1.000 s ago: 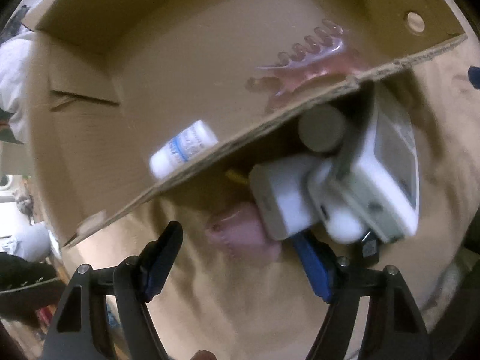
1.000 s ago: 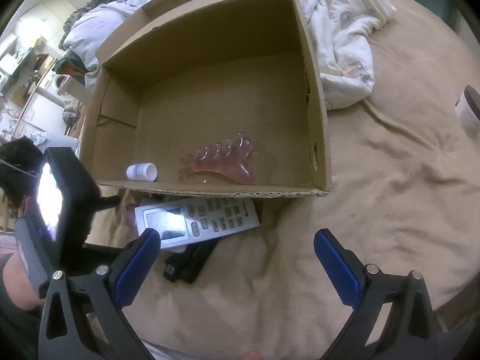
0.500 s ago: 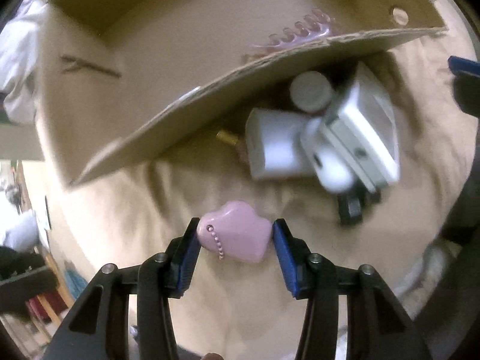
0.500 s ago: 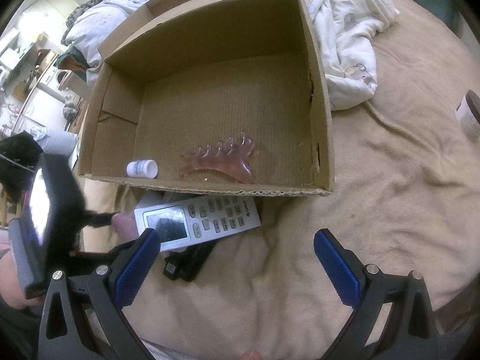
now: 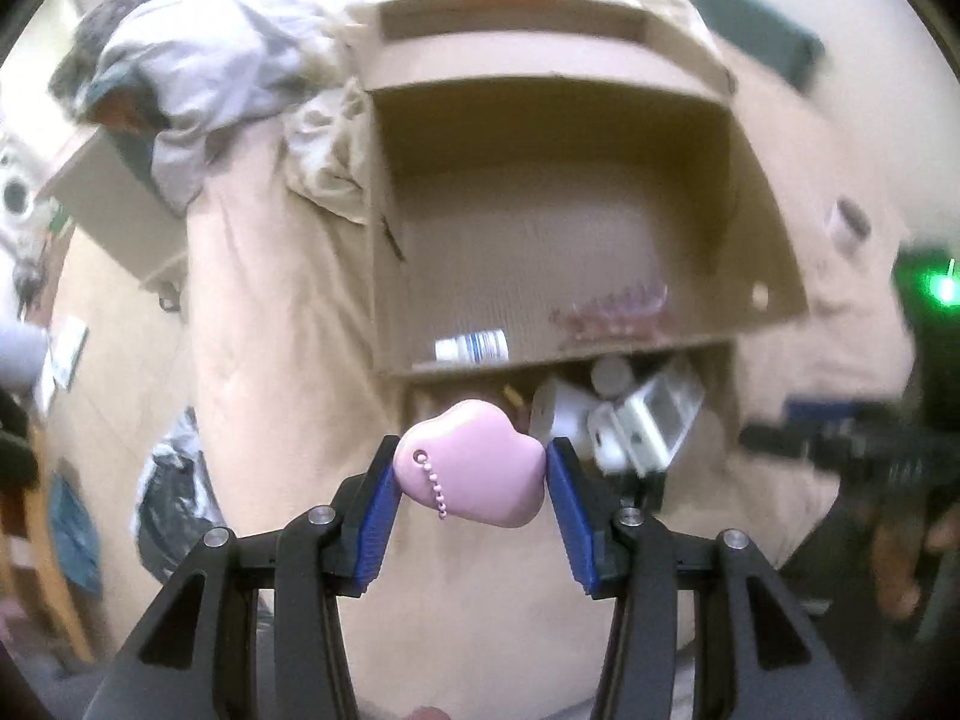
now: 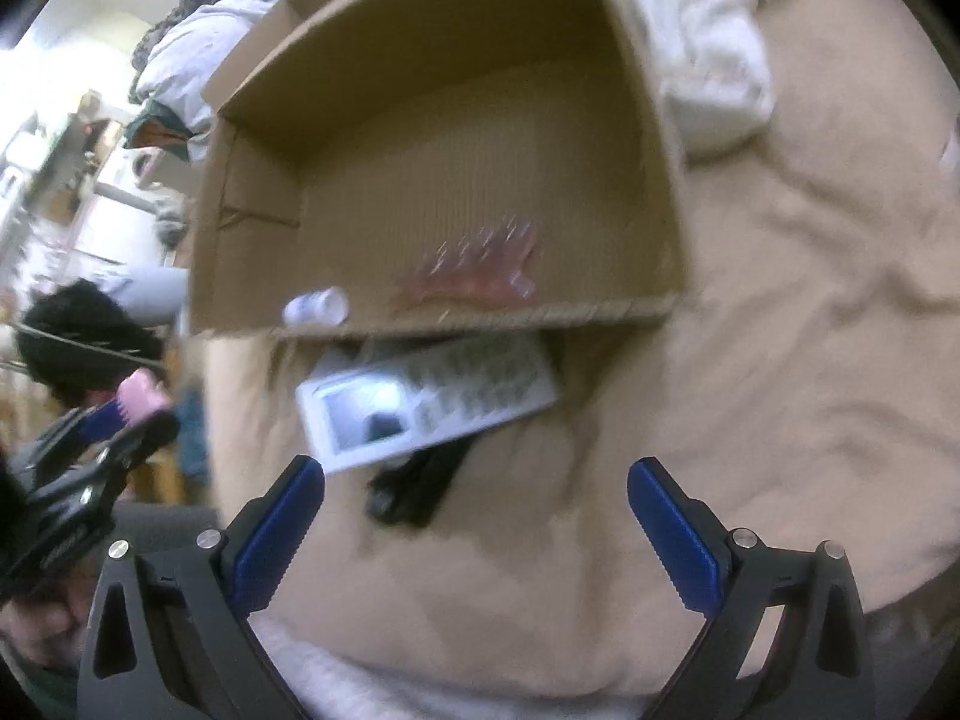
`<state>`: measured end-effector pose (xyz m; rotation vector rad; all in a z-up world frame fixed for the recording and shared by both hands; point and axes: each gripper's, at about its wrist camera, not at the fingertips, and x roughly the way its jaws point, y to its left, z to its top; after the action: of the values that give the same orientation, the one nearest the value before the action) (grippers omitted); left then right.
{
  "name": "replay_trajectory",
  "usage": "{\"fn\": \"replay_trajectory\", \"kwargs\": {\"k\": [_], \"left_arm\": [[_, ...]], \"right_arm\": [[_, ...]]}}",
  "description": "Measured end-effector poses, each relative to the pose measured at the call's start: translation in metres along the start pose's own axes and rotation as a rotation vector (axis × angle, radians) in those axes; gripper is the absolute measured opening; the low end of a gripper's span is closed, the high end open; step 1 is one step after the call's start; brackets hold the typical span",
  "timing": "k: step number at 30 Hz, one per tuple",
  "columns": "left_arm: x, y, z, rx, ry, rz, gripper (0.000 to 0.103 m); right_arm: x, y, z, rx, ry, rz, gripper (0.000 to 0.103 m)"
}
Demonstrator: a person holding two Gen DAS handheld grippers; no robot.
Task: Organize rigid objects
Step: 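Grasp the black flashlight with the right tool while the left tool holds the heart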
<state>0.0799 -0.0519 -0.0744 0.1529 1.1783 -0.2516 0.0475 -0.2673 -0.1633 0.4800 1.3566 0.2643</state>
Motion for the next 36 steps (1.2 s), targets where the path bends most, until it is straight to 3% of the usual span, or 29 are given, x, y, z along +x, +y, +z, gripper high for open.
{"fn": "replay_trajectory", "kwargs": {"k": [2, 4, 5, 7, 12, 16, 22, 25, 29, 36], "left_arm": [[-0.003, 0.008, 0.0, -0.033, -0.01, -0.033, 0.044], [-0.005, 0.007, 0.0, -0.043, -0.02, -0.036, 0.044], [-0.005, 0.007, 0.001, -0.043, -0.021, -0.038, 0.044], [-0.006, 0.009, 0.0, -0.046, -0.017, -0.044, 0.044], [0.004, 0.005, -0.002, -0.032, 0.012, -0.017, 0.044], [0.005, 0.008, -0.003, -0.045, 0.018, -0.03, 0.044], [0.002, 0.002, -0.004, -0.023, 0.005, -0.037, 0.044], [0.004, -0.002, -0.004, -0.01, 0.008, -0.029, 0.044], [0.006, 0.0, -0.004, -0.017, 0.01, -0.011, 0.044], [0.006, 0.011, -0.004, -0.056, 0.006, -0.008, 0.044]], "right_arm": [[0.009, 0.002, -0.006, -0.013, 0.05, 0.019, 0.074], [0.02, 0.0, -0.012, 0.01, 0.092, 0.023, 0.056], [0.025, -0.001, -0.013, 0.023, 0.106, 0.022, 0.049], [0.036, -0.001, -0.013, 0.034, 0.127, 0.01, 0.044], [0.06, 0.009, -0.007, 0.042, 0.142, -0.055, 0.037], [0.075, 0.017, -0.003, 0.045, 0.137, -0.083, 0.037], [0.088, 0.035, -0.006, -0.025, 0.113, -0.187, 0.037], [0.087, 0.044, -0.007, -0.088, 0.081, -0.222, 0.029], [0.073, 0.039, -0.013, -0.086, 0.088, -0.175, 0.02], [0.04, 0.033, -0.026, -0.077, 0.056, -0.117, 0.02]]}}
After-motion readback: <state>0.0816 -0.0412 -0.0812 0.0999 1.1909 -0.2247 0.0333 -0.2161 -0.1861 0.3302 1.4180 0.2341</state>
